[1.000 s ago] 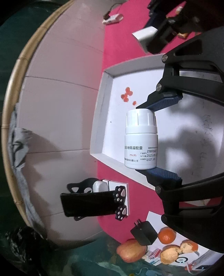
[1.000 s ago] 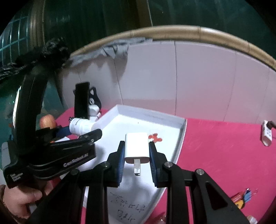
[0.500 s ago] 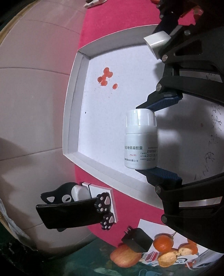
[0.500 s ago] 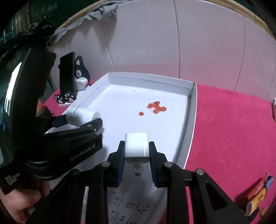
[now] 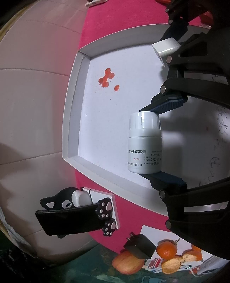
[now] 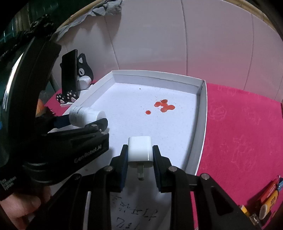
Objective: Organize rigid objects
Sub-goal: 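Open the right tool to drop the charger while the left tool releases the pill bottle, then grasp the small dropper bottle with the right tool while the left tool grasps the tan tape roll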
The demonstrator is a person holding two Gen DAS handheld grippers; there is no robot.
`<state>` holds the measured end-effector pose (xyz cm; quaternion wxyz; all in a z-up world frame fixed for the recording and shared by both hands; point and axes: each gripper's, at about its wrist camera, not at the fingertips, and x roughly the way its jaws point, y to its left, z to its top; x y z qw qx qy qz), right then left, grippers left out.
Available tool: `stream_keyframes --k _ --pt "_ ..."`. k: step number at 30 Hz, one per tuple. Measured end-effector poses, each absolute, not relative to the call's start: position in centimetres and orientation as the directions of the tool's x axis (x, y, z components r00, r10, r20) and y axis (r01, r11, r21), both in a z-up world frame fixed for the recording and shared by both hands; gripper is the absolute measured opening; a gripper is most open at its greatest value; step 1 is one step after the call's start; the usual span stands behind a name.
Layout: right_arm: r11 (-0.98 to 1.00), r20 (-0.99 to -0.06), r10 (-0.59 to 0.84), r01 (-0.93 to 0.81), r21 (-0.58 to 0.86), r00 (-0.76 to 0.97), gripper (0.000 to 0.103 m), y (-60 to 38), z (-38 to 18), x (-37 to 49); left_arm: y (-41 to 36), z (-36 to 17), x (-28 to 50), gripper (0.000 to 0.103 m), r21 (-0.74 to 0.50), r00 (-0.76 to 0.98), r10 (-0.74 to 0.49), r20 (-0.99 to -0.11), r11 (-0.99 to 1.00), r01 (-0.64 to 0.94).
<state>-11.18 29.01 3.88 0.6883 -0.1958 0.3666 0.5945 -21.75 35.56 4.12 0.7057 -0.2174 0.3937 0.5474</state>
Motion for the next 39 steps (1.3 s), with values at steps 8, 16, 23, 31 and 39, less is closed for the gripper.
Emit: stream_keyframes --k 8,16,23,31,39 --pt "0.22 -0.735 0.674 -0.971 0.099 0.078 0.027 28.8 3.9 -11.9 36.2 2.8 -22.0 0.061 0.101 0.09 0.561 -0.823 0.3 -0.949" --pt "0.27 -0.71 0.69 -0.96 0.079 0.136 0.081 27.9 4.5 -10.8 36.1 2.8 -23.7 0.096 0.033 0.101 0.574 -0.812 0.218 -0.975" --pt "0.279 -0.648 0.742 -0.958 0.062 0.174 0.103 25.1 6.6 -11.0 32.5 5.7 -24.9 0.103 -0.029 0.15 0.664 -0.732 0.19 -0.981" --pt "0.307 -0.515 0.822 -0.951 0.039 0.244 0.103 18.7 11.0 -9.2 25.3 9.6 -26.5 0.103 -0.171 0.262 0.77 -0.581 0.199 -0.965" --pt "0.4 -0.408 0.853 -0.91 0.107 0.327 0.103 8.9 13.1 -2.9 18.2 9.4 -23.7 0.103 -0.253 0.484 0.7 -0.526 0.414 -0.874"
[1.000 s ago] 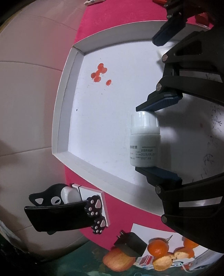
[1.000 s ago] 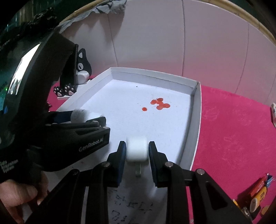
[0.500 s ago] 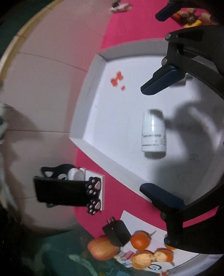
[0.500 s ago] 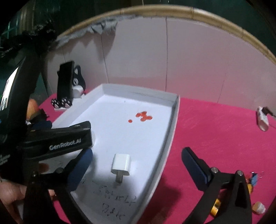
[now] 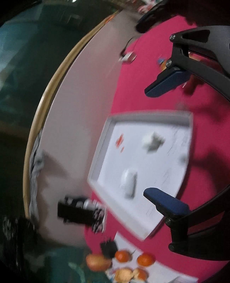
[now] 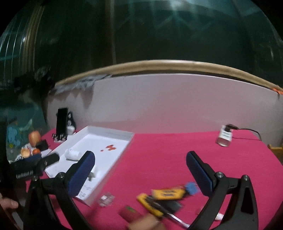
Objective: Organize rigid objects
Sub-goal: 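Grasp the small dropper bottle with the right tool while the left tool grasps the tan tape roll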
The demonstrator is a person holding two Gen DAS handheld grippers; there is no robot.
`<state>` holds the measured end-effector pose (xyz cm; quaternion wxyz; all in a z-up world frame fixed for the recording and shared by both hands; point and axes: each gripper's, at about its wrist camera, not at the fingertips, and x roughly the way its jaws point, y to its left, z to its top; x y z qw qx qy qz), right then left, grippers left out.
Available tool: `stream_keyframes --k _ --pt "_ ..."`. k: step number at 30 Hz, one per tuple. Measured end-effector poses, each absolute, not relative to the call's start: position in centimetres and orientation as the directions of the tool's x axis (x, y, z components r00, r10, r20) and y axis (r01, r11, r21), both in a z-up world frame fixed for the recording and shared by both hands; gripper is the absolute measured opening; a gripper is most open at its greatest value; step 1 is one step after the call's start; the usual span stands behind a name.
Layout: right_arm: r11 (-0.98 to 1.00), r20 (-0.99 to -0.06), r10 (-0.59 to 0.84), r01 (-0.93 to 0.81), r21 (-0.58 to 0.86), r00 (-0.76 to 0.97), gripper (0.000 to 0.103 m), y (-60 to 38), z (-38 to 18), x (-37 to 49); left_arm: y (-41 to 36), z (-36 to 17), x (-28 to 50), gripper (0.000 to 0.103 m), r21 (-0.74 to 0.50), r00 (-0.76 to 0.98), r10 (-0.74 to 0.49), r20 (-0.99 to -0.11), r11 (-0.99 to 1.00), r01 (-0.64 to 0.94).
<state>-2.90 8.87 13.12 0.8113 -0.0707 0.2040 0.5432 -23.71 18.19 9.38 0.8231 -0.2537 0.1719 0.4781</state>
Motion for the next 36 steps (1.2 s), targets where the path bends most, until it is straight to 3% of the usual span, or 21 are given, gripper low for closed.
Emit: stream_keyframes --k 7,12,18,23,26,28,30,31,36 --pt "0.564 -0.527 0.721 -0.823 0.071 0.45 0.103 3.2 9.5 2.1 12.3 5.9 -17.1 0.103 -0.134 0.582 0.551 -0.598 0.648 -0.75" --pt "0.602 -0.645 0.649 -0.791 0.111 0.403 0.102 1.1 5.8 5.2 11.1 3.3 -14.4 0.103 -0.112 0.583 0.448 -0.678 0.721 -0.684" --pt "0.559 -0.715 0.639 -0.81 0.177 0.285 0.073 0.7 3.7 7.2 12.0 2.7 -14.0 0.102 -0.179 0.6 0.391 -0.698 0.716 -0.675" --pt "0.465 -0.725 0.64 -0.88 0.098 0.257 0.07 3.0 3.9 6.3 11.4 2.9 -12.2 0.1 -0.126 0.613 0.359 -0.704 0.786 -0.605" --pt "0.396 -0.758 0.61 -0.917 0.039 0.231 0.063 5.1 3.3 5.6 11.1 2.6 -10.4 0.1 -0.096 0.616 0.324 -0.718 0.83 -0.549" --pt "0.367 -0.793 0.572 -0.93 0.021 0.208 0.046 6.5 2.4 5.5 11.0 2.0 -9.1 0.1 -0.075 0.603 0.311 -0.734 0.846 -0.528" --pt "0.362 -0.794 0.567 -0.932 0.001 0.219 0.043 6.9 2.3 5.6 11.2 1.7 -8.3 0.1 -0.073 0.597 0.301 -0.743 0.85 -0.521" --pt "0.358 -0.794 0.569 -0.934 0.004 0.215 0.035 7.0 2.2 5.6 11.3 1.6 -7.8 0.1 -0.078 0.596 0.292 -0.748 0.853 -0.516" --pt "0.373 -0.788 0.581 -0.927 0.038 0.202 0.021 6.0 2.4 5.9 11.4 1.5 -6.4 0.09 -0.06 0.598 0.296 -0.745 0.863 -0.502"
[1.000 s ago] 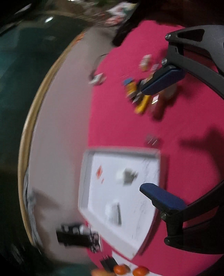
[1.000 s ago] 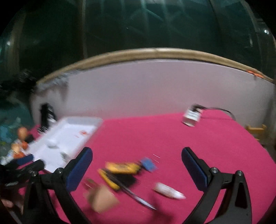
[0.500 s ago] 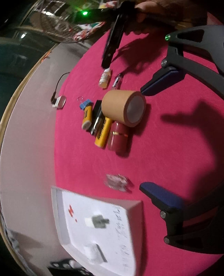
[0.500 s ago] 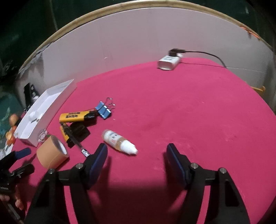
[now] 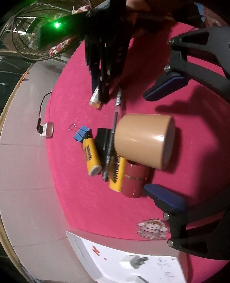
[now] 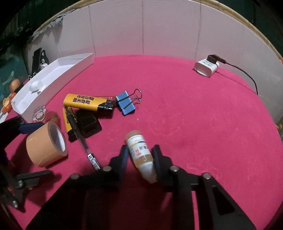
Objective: Organize rigid objects
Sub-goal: 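Grasp the small dropper bottle with the right tool while the left tool grasps the tan tape roll, then carry the dropper bottle in the right tool while the left tool carries the tape roll to the tray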
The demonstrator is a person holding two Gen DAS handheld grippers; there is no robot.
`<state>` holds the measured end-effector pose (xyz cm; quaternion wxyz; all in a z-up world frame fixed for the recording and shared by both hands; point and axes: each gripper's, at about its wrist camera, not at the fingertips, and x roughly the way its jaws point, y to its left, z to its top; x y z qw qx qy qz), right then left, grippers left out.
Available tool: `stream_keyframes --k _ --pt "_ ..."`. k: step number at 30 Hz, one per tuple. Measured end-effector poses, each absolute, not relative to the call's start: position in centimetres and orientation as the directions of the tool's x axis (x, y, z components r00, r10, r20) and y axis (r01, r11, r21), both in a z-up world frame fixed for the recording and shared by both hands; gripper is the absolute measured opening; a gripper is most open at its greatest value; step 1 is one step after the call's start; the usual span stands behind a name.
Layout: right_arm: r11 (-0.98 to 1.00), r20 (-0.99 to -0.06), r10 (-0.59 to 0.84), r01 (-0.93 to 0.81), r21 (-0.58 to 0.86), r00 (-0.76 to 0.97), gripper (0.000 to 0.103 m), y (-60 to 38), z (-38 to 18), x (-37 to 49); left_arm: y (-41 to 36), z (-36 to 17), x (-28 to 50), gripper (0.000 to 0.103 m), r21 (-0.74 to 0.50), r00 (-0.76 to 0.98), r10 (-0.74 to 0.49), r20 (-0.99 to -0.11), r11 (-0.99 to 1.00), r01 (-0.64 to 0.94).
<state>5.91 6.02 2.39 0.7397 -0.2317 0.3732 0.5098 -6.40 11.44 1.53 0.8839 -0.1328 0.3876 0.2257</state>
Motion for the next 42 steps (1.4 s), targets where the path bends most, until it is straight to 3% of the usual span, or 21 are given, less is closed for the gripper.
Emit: stream_keyframes --k 2,5,14,23,42 --pt "0.38 -0.787 0.586 -0.923 0.055 0.194 0.019 5.9 2.3 6.1 11.6 1.2 -6.2 0.071 -0.054 0.586 0.301 -0.752 0.858 -0.51" --pt "0.382 -0.786 0.587 -0.922 0.06 0.192 0.019 6.0 2.2 6.1 12.1 1.1 -6.4 0.052 -0.07 0.584 0.298 -0.756 0.849 -0.523" --pt "0.414 -0.747 0.626 -0.907 0.076 0.223 0.019 4.8 2.9 6.0 11.6 1.7 -8.6 0.052 -0.13 0.619 0.308 -0.723 0.819 -0.56" --pt "0.413 -0.668 0.721 -0.888 0.201 0.184 0.019 2.2 5.8 4.3 10.0 4.8 -10.9 0.052 -0.081 0.64 0.421 -0.643 0.794 -0.603" --pt "0.267 -0.565 0.814 -0.95 0.162 0.133 0.019 4.1 11.0 -0.9 11.9 7.6 -15.7 0.052 -0.128 0.625 0.518 -0.584 0.702 -0.7"
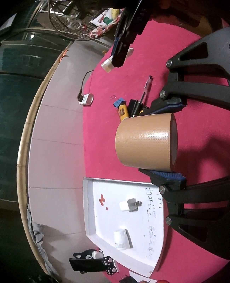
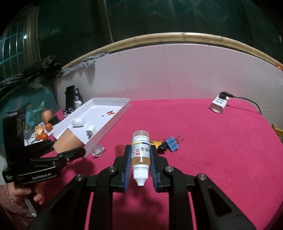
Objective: Organize rigid objects
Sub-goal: 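Carry the dropper bottle in the right tool while the left tool carries the tape roll to the tray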
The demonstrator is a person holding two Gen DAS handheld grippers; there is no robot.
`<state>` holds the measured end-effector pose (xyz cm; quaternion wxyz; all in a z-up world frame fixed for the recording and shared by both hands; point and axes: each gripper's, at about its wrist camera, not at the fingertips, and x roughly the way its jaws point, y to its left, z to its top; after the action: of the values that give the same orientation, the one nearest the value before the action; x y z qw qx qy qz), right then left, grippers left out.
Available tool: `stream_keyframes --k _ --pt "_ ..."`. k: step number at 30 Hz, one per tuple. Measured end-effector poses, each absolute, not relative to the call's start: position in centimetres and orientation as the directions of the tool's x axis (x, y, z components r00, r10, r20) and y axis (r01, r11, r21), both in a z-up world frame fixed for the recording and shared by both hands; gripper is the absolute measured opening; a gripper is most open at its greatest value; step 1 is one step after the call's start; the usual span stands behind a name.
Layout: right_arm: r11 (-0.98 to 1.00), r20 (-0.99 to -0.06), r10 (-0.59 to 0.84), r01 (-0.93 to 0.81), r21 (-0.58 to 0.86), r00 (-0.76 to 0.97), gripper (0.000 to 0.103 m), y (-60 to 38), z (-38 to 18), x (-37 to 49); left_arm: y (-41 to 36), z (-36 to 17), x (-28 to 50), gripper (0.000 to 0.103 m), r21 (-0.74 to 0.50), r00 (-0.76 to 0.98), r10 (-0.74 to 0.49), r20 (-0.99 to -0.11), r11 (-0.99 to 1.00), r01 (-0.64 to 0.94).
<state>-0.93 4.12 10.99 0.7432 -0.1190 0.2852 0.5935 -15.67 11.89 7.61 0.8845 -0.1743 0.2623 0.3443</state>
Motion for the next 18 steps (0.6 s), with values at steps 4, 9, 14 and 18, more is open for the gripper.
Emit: stream_keyframes --k 4,9,14,18 --pt "0.245 -0.561 0.82 -0.956 0.16 0.116 0.019 4.6 11.3 -1.6 11.8 7.9 -16.0 0.052 -0.124 0.627 0.527 -0.574 0.701 -0.702" --pt "0.22 -0.561 0.822 -0.963 0.156 0.097 0.019 5.1 11.5 -2.3 11.9 8.1 -16.5 0.052 -0.127 0.625 0.539 -0.565 0.691 -0.711" --pt "0.191 -0.558 0.826 -0.97 0.152 0.075 0.019 5.8 11.6 -3.1 12.1 8.1 -16.9 0.052 -0.132 0.622 0.546 -0.562 0.682 -0.719" --pt "0.165 -0.555 0.83 -0.974 0.152 0.054 0.019 6.4 11.6 -3.9 12.2 8.2 -17.2 0.052 -0.141 0.62 0.549 -0.56 0.675 -0.724"
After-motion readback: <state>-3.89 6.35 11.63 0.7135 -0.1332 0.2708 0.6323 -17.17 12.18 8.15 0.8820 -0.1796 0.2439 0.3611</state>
